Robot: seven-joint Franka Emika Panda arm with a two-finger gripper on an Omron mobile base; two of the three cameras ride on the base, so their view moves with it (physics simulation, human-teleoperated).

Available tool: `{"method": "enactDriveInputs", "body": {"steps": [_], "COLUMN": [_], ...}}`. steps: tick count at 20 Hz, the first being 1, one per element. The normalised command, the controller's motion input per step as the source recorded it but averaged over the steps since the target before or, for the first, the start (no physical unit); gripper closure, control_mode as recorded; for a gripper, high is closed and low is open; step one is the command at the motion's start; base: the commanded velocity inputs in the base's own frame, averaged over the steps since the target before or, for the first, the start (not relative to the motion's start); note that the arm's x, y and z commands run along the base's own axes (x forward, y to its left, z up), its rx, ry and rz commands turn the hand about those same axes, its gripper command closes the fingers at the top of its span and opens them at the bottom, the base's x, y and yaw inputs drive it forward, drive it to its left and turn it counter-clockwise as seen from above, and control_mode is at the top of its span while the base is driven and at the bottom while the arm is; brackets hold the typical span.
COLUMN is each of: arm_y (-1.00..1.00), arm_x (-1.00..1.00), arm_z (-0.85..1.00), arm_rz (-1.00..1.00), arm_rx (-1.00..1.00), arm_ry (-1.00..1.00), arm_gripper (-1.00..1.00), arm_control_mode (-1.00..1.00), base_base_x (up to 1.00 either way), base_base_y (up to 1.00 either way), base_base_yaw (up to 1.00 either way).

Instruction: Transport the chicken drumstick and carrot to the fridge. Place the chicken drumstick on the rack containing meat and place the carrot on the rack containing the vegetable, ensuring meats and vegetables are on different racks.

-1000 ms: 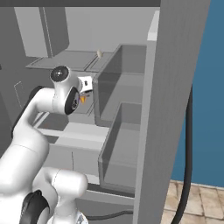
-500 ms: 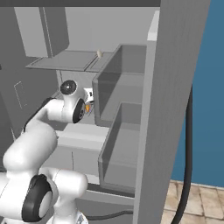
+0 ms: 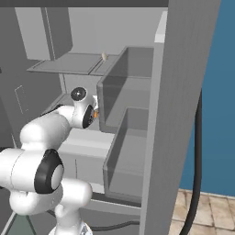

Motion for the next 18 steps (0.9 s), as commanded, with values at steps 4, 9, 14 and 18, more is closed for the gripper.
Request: {"method": "enactDriveInputs", "body": {"steps": [4,9,14,18], "arm_y": [0.00,0.00,0.00,0.00], "arm_x": [0.49,0.59,0.54,0.49], "arm_z": [-0.20,-0.26,-0.33,-0.39], "arm_rz": [0.00,0.00,0.00,0.00], "arm_rx": [0.00,0.00,0.00,0.00], "arm_ry": [0.07,0.03,0.00,0.00], "arm_gripper": [1.00,1.00,1.00,1.00], "arm_control_mode": [-1.00,-1.00,-1.00,-1.00], "base_base_x": [0.00,0.00,0.00,0.00], "base_base_y": [0.00,0.00,0.00,0.00], "base_base_yaw": [0.00,0.00,0.00,0.00]}}
